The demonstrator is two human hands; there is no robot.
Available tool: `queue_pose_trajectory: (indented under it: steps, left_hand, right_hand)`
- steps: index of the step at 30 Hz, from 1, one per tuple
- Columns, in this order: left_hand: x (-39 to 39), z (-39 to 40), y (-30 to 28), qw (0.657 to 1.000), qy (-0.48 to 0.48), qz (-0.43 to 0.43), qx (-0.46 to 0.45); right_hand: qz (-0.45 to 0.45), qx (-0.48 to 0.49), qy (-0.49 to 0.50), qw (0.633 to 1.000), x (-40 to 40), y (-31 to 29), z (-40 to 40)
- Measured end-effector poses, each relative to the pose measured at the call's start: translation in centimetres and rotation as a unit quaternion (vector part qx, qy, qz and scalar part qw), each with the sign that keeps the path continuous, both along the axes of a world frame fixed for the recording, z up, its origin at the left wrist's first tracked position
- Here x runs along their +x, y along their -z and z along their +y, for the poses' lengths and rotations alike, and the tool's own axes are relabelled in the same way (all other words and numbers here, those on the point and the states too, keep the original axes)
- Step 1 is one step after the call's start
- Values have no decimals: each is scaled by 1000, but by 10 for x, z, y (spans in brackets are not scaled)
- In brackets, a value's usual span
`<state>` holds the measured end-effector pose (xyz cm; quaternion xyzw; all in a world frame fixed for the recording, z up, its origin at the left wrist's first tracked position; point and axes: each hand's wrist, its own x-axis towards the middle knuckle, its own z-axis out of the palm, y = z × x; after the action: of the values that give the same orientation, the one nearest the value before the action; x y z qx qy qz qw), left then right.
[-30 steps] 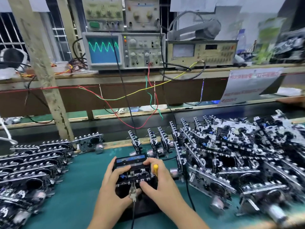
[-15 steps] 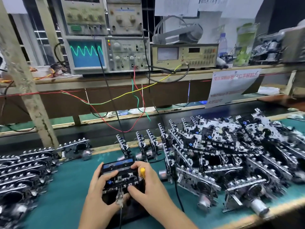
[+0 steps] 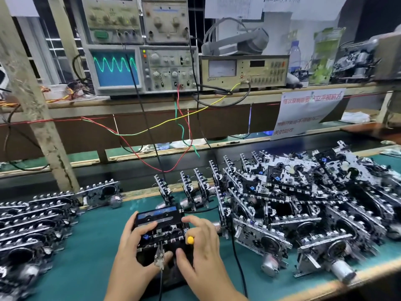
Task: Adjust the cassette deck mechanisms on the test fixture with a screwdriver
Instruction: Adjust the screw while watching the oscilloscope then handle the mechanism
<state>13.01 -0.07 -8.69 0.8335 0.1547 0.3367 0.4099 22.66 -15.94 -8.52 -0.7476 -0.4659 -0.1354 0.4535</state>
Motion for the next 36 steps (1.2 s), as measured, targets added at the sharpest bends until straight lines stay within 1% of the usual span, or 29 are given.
queue_pose_trajectory:
  steps: [5,8,12,17,26,36]
  left_hand:
    - [-1,-3,-2,1000,0,-1,4]
    - [-3,-5,-3,1000,0,-10,4]
    - [-3,-5,-3,1000,-2,-12,2]
    - [-1,-4,-3,1000,3,-10,4]
    - [1,-3,-2,1000,7,-8,-5]
    - [1,-4,-2,1000,10,-9,-23]
  right_hand:
    - [37,-28,-13,999,3,7,1]
    - [61,-29,-8,998,5,9,2]
    - [56,-28,-13,998,4,7,3]
    - [17,-9,-13,1000,3,3,3]
    - [45,-43,-50,997,4,4,3]
    - [48,-42,-48,997,3,1,3]
